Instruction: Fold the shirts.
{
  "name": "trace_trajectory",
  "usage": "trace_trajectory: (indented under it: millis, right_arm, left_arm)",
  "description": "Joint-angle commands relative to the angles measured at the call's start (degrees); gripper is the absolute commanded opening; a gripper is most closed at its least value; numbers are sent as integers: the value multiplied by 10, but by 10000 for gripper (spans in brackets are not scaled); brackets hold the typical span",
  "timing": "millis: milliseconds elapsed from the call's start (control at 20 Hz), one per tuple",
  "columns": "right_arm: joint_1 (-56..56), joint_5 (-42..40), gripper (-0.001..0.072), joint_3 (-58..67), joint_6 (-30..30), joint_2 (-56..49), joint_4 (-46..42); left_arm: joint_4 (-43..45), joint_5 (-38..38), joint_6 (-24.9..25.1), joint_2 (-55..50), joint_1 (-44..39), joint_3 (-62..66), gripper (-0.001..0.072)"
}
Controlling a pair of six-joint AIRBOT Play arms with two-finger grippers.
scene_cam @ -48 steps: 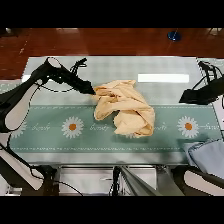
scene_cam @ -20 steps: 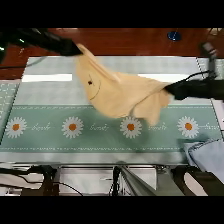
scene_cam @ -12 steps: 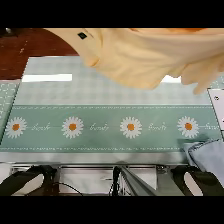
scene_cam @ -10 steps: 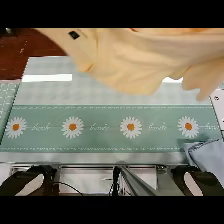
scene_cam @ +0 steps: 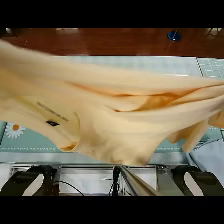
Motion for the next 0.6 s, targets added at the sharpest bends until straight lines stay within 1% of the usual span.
trace_trajectory:
  millis: [0,50,150,250,300,400,550]
  right_arm:
    - [1,45,26,-56,28,-29,29]
    - [1,38,26,-91,28,-38,24]
    - [1,-11,26,-170,22,-57,24]
    - [1,-83,26,-237,5,-81,24]
    - [1,-113,26,-262,-8,-99,24]
    - [1,-155,26,-279,-40,-144,24]
    - [1,-240,26,-279,-80,-207,25]
  left_arm:
    - [11,-31,-30,22,0,-116,17]
    - [11,-16,-24,27,-1,-167,17]
    - [11,63,-1,35,-6,-283,17]
    - [11,185,14,29,-30,-396,17]
    - [11,251,30,22,-46,-447,18]
    - [11,361,38,-5,-69,-521,18]
    - [11,489,60,-76,-84,-563,18]
